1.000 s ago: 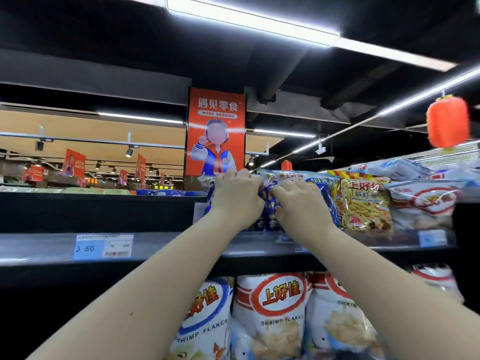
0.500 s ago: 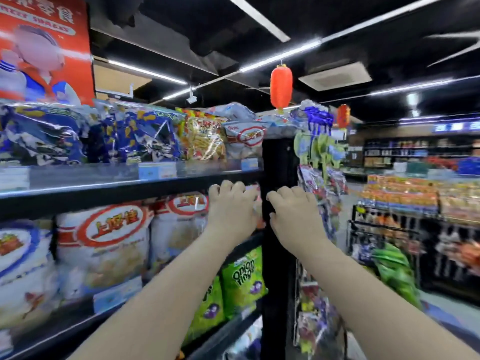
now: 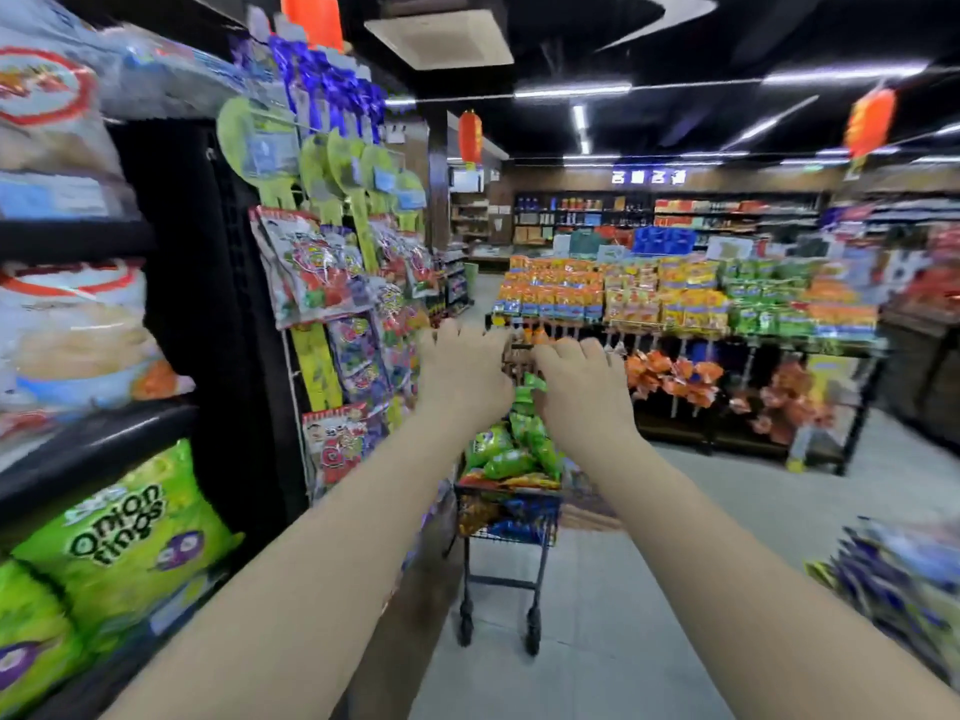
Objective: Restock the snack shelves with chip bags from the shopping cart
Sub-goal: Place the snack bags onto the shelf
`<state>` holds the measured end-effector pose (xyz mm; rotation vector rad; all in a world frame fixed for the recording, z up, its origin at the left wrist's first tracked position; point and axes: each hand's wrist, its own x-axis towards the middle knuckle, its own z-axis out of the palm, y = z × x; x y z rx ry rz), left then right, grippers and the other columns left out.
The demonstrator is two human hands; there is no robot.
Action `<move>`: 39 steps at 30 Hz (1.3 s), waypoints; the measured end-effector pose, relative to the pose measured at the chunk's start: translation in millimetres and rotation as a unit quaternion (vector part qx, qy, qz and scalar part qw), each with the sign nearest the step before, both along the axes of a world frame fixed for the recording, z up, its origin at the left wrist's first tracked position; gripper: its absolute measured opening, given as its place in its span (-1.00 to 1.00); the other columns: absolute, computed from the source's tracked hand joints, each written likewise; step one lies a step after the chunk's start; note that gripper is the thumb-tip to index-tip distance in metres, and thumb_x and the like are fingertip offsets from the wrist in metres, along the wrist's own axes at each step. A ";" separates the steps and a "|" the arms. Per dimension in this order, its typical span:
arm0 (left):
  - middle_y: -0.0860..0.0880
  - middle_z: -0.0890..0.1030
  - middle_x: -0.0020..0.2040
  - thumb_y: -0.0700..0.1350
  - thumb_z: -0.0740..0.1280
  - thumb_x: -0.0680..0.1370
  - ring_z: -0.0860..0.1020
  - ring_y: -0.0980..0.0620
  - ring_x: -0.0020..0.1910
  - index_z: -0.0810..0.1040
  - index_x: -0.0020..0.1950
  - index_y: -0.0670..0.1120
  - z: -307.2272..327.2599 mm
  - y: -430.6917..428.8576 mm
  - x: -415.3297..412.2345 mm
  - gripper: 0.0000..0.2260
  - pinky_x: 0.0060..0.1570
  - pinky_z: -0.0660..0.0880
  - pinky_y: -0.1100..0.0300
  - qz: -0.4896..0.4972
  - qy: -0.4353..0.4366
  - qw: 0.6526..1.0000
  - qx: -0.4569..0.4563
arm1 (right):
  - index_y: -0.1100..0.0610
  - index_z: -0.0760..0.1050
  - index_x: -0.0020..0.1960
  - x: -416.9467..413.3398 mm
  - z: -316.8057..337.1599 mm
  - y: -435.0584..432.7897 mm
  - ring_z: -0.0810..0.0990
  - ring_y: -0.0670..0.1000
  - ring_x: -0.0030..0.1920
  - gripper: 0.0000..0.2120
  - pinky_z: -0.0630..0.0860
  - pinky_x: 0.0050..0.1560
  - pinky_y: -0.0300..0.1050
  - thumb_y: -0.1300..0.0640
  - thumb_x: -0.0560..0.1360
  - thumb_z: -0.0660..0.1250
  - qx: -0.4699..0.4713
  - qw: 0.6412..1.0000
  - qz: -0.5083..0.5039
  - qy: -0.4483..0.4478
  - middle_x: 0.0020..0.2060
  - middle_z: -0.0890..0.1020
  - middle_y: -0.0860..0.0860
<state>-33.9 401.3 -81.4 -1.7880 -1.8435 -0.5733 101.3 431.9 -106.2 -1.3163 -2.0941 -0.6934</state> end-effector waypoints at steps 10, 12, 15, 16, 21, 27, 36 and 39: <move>-0.04 0.52 0.16 -0.02 0.27 0.49 0.41 -0.15 0.22 0.47 0.23 0.05 -60.4 184.2 109.0 -0.70 0.23 0.31 -0.12 -0.041 -0.030 0.996 -0.074 | 0.09 0.56 0.08 118.0 -57.1 161.8 0.51 0.21 0.03 -0.72 0.42 -0.03 0.08 0.20 0.37 0.44 -0.032 0.998 -0.052 0.007 -0.04 0.58 0.08; -0.03 0.52 0.18 0.00 0.27 0.49 0.41 -0.14 0.22 0.47 0.23 0.07 -83.6 218.5 121.4 -0.70 0.20 0.29 -0.08 -0.055 -0.034 0.994 -0.089 | 0.10 0.58 -0.04 130.6 -80.0 196.7 0.53 0.20 -0.09 -0.71 0.42 -0.15 0.03 0.21 0.25 0.51 -0.045 0.997 -0.056 0.018 -0.16 0.58 0.07; 0.01 0.50 0.21 0.03 0.30 0.48 0.39 -0.12 0.25 0.48 0.23 0.09 -118.4 268.5 134.9 -0.68 0.20 0.25 -0.04 -0.079 -0.050 0.990 -0.108 | 0.10 0.59 -0.11 144.2 -119.1 252.1 0.55 0.18 -0.16 -0.70 0.40 -0.22 -0.04 0.15 0.19 0.54 -0.069 0.996 -0.060 0.025 -0.20 0.59 0.06; 0.01 0.50 0.21 0.02 0.30 0.47 0.39 -0.12 0.24 0.48 0.23 0.09 -129.4 287.1 138.1 -0.68 0.19 0.25 -0.02 -0.087 -0.054 0.989 -0.110 | 0.09 0.59 -0.13 147.6 -132.6 271.6 0.55 0.17 -0.20 -0.74 0.37 -0.22 -0.06 0.14 0.21 0.53 -0.073 0.995 -0.063 0.026 -0.22 0.59 0.05; 0.01 0.53 0.16 0.01 0.28 0.47 0.41 -0.12 0.20 0.51 0.20 0.09 -180.0 393.6 140.2 -0.70 0.16 0.27 0.01 -0.110 -0.066 0.980 -0.149 | 0.11 0.55 -0.21 151.8 -185.3 371.1 0.53 0.17 -0.24 -0.77 0.37 -0.29 -0.10 0.15 0.21 0.55 -0.104 0.990 -0.070 0.062 -0.28 0.58 0.04; 0.00 0.53 0.16 0.00 0.29 0.45 0.39 -0.13 0.21 0.50 0.22 0.07 -225.9 518.2 125.6 -0.67 0.18 0.25 -0.01 -0.130 -0.085 0.965 -0.212 | 0.11 0.57 -0.03 144.0 -228.3 476.4 0.54 0.22 -0.06 -0.72 0.39 -0.17 0.01 0.19 0.26 0.45 -0.206 0.968 -0.119 0.081 -0.10 0.59 0.07; 0.00 0.54 0.13 -0.03 0.28 0.43 0.41 -0.12 0.21 0.52 0.22 0.09 -283.9 664.1 128.6 -0.65 0.14 0.30 -0.01 -0.104 -0.163 0.939 -0.284 | 0.12 0.54 0.13 140.2 -276.3 620.8 0.48 0.21 0.11 -0.65 0.35 0.00 0.04 0.17 0.35 0.44 -0.281 0.954 -0.080 0.072 0.05 0.57 0.07; 0.03 0.57 0.11 -0.01 0.31 0.41 0.44 -0.10 0.19 0.54 0.17 0.13 -298.9 720.6 133.9 -0.67 0.10 0.32 0.02 -0.076 -0.168 0.945 -0.269 | 0.12 0.57 0.07 146.9 -288.1 685.2 0.51 0.22 0.05 -0.67 0.39 -0.03 0.06 0.20 0.31 0.47 -0.279 0.955 -0.063 0.080 0.00 0.59 0.07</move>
